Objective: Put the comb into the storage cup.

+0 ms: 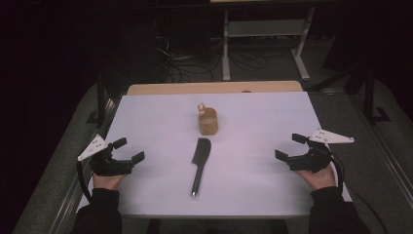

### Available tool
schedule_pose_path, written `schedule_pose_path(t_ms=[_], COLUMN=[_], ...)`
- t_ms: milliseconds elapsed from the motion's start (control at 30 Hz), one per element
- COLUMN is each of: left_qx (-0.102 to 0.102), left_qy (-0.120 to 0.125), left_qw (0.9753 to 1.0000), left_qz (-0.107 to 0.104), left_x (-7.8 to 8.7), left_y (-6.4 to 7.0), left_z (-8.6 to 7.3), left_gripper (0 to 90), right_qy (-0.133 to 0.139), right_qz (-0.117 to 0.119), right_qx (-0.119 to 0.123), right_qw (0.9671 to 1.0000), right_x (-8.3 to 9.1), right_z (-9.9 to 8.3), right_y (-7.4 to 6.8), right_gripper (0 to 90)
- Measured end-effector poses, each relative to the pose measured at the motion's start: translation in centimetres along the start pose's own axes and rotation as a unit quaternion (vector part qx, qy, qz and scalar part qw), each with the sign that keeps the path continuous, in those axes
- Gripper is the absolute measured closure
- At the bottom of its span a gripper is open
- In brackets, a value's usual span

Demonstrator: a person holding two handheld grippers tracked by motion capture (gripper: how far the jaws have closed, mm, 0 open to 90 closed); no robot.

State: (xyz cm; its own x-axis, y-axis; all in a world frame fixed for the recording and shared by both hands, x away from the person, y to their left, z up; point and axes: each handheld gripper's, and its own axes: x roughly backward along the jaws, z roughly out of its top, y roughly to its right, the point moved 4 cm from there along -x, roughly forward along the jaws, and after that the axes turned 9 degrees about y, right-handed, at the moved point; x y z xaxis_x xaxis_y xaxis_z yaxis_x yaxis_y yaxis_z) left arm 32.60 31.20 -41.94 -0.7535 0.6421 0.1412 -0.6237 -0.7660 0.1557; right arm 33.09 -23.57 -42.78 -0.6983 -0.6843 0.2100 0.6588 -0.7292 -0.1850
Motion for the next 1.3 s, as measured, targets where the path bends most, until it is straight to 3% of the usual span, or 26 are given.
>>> schedule_pose_path(t_ms=[833, 1300], left_qx=[-0.002, -0.032], left_qy=[-0.007, -0.022], left_qw=[0.9999, 0.9984], left_qz=[-0.007, -0.041], left_x=[-0.2, -1.2], left_y=[0.6, 3.2], left_z=[0.1, 1.1], left_gripper=[0.0, 0.0], right_qy=[-0.001, -0.004], right_qz=[0.005, 0.007], right_qx=[0.000, 0.001], right_qw=[1.0000, 1.0000], right_x=[-0.1, -0.1], right_z=[0.0, -0.1], right_y=[-0.1, -0.1], right_gripper=[0.0, 0.0])
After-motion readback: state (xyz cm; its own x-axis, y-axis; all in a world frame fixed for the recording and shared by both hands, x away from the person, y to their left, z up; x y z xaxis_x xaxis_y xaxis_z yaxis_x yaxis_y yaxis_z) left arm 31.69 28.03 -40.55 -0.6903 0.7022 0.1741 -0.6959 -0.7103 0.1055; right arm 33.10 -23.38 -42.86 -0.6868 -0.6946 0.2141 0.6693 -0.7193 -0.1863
